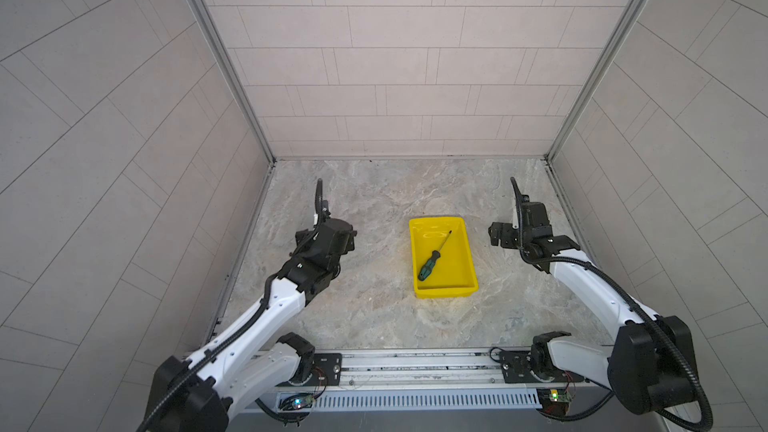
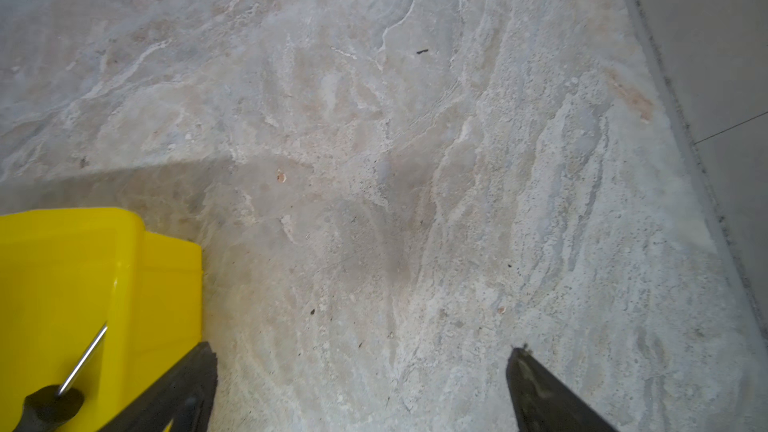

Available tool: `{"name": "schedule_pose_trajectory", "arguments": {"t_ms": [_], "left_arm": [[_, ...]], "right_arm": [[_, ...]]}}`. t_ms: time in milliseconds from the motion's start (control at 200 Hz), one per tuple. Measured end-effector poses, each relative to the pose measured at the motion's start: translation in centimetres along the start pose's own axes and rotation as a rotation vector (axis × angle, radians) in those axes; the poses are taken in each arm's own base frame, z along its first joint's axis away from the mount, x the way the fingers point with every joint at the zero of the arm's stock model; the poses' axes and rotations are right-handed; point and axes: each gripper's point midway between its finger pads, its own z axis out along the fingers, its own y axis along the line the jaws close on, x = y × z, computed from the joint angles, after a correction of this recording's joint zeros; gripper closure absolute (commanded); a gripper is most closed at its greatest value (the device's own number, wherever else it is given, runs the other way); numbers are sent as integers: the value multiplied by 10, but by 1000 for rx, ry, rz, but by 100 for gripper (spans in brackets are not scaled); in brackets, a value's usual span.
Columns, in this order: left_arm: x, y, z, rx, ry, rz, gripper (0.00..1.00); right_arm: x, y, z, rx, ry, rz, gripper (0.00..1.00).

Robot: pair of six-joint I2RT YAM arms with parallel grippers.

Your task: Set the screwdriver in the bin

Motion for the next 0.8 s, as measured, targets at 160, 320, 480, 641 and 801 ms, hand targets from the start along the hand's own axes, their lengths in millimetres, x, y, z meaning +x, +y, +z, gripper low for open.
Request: {"name": "schedule_pose_trajectory", "arguments": {"t_ms": [160,320,480,641,801], "left_arm": [[19,31,13,-40,-58,-14,0],[29,44,26,-90,-84,52,0],[30,60,38,-125,-114,31,0],[33,66,60,-120,-102,6,0],[51,60,90,-75,-22,17,0]], "right_arm": [[-22,-15,13,110,-90,11,0],[-38,-26,26,195,-160,5,0],[-53,-30,31,236,-229,6,0],[-57,-31,43,259,-246,-8,1],[-57,-33,53,285,-244,-33,2]]}}
